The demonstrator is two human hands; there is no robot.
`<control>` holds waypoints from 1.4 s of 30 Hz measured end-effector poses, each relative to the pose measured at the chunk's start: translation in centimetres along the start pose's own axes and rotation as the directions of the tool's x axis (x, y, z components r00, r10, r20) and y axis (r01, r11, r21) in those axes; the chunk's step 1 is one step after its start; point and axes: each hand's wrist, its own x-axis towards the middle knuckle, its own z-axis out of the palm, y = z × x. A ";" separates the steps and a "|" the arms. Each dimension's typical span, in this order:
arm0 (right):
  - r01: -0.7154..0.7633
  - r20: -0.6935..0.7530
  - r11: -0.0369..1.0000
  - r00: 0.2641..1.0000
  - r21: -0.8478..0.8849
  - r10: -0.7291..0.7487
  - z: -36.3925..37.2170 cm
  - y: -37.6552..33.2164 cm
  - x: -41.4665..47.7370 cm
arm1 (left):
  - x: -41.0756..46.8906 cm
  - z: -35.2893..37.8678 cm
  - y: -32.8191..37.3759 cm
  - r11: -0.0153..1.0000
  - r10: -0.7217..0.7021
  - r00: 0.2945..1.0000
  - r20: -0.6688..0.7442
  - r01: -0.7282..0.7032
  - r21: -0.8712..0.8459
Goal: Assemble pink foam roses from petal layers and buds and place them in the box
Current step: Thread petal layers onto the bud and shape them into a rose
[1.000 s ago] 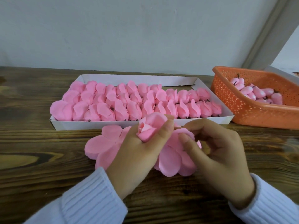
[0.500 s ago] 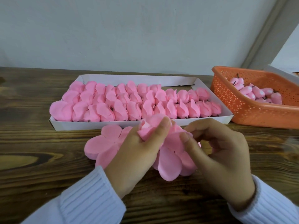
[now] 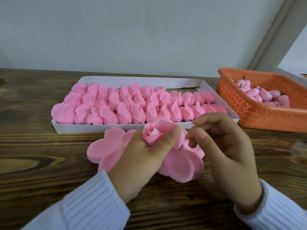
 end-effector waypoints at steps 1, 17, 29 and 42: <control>-0.031 0.014 0.999 0.999 0.009 0.030 0.0 0.1 0.0 | 0.1 0.1 0.0 0.999 -0.022 0.999 -0.032 0.021 -0.044; -0.618 0.464 0.602 0.783 0.505 0.415 1.4 0.1 0.2 | 0.1 0.8 1.0 0.953 -0.058 0.993 0.103 0.086 -0.290; -0.772 0.678 0.392 0.631 0.501 0.377 0.7 0.3 0.6 | -0.2 0.3 0.7 0.993 0.048 0.971 0.236 -0.021 -0.115; -0.471 0.468 0.816 0.835 0.335 0.290 -0.2 0.5 0.3 | 0.2 -0.5 -0.1 0.990 -0.038 0.999 0.015 0.040 -0.138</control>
